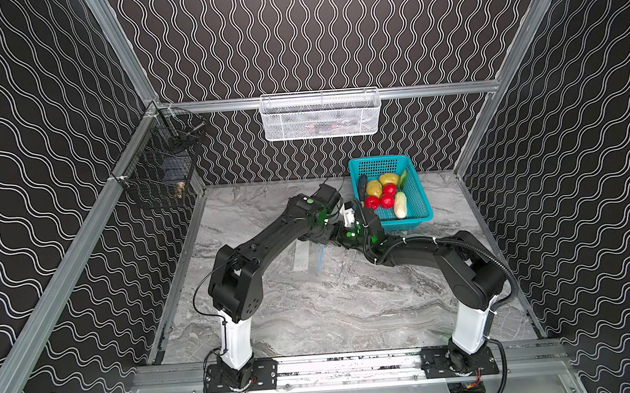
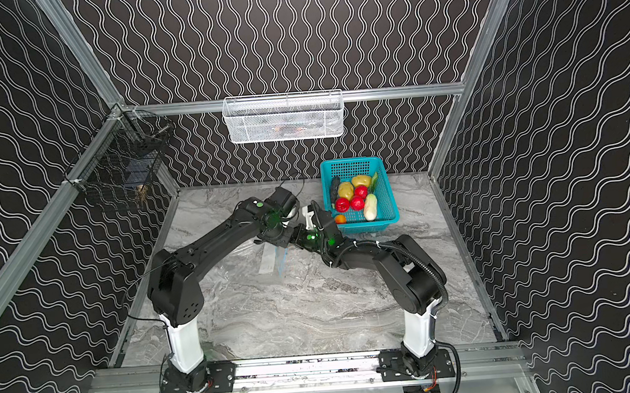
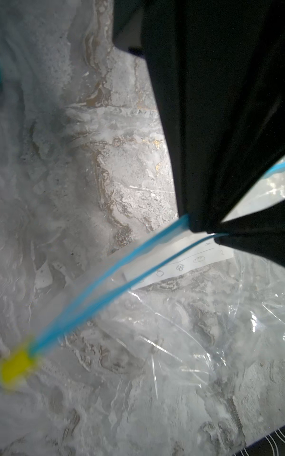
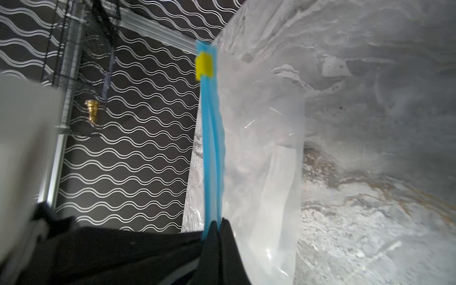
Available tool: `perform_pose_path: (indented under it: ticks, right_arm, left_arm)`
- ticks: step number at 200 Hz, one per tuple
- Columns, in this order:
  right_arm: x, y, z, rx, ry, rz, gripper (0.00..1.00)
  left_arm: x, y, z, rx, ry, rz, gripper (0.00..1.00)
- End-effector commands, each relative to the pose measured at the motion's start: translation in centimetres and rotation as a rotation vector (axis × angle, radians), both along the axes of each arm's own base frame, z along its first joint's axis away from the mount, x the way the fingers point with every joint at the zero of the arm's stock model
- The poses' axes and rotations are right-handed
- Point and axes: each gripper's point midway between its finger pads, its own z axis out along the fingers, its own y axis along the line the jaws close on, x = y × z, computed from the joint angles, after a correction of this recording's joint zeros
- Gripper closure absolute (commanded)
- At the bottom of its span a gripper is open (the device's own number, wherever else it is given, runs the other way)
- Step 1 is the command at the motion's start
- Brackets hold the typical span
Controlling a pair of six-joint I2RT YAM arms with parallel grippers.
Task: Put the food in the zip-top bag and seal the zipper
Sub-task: 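Grasp the other zipper lip with the right gripper beside the left gripper, then pull the zipper lips apart with both grippers to open the bag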
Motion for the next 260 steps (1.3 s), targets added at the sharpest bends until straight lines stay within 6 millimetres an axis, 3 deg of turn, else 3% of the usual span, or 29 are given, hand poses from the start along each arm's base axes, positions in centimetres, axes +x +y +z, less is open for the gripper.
perform_pose_path:
  ticks: [1, 47, 88, 94, 100, 152, 159, 163, 196, 199, 208, 237, 260]
  right_arm:
    - [0.1, 0.8, 4.0, 0.122, -0.105, 0.021, 1.00]
    - [0.0, 0.7, 4.5, 0.128, -0.116, 0.024, 1.00]
    - [0.1, 0.4, 5.1, 0.112, -0.136, 0.017, 1.00]
    - [0.1, 0.2, 5.0, 0.105, -0.135, 0.012, 1.00]
    - [-0.2, -0.3, 3.6, 0.079, -0.108, 0.006, 1.00]
    - [0.6, -2.2, -0.6, -0.096, -0.028, -0.068, 1.00]
    - [0.5, -2.4, -1.7, -0.129, -0.005, -0.071, 1.00]
    - [1.1, -2.0, -1.0, -0.125, -0.018, -0.073, 1.00]
    - [2.6, -1.5, -1.8, -0.174, -0.004, -0.089, 1.00]
    - [2.8, -1.5, -3.0, -0.194, 0.015, -0.092, 1.00]
    - [3.3, -1.6, -3.5, -0.215, 0.020, -0.107, 1.00]
    - [5.3, -2.4, -3.4, -0.298, -0.005, -0.192, 1.00]
    - [6.5, -2.8, -3.2, -0.326, -0.014, -0.231, 1.00]
  left_arm:
    - [0.1, -0.1, -0.7, -0.005, 0.009, -0.014, 0.98]
    - [0.3, 1.0, -2.3, -0.001, 0.050, 0.026, 1.00]
    - [1.8, 3.0, -3.0, 0.037, 0.057, 0.081, 1.00]
    - [2.2, 3.5, -2.8, 0.035, 0.057, 0.103, 1.00]
    - [2.5, 4.0, -2.6, 0.027, 0.056, 0.118, 1.00]
    - [6.4, 9.3, 3.3, -0.024, -0.045, 0.261, 1.00]
    - [6.6, 9.6, 4.2, -0.023, -0.056, 0.258, 1.00]
    - [6.7, 9.6, 4.7, -0.023, -0.061, 0.253, 1.00]
    - [6.8, 9.5, 7.4, -0.014, -0.084, 0.216, 1.00]
    - [6.8, 9.5, 7.5, -0.014, -0.086, 0.212, 1.00]
    - [6.6, 9.7, 7.9, -0.008, -0.100, 0.203, 1.00]
    - [6.0, 10.7, 10.0, 0.064, -0.189, 0.192, 1.00]
    - [5.2, 10.4, 12.2, 0.074, -0.280, 0.163, 1.00]
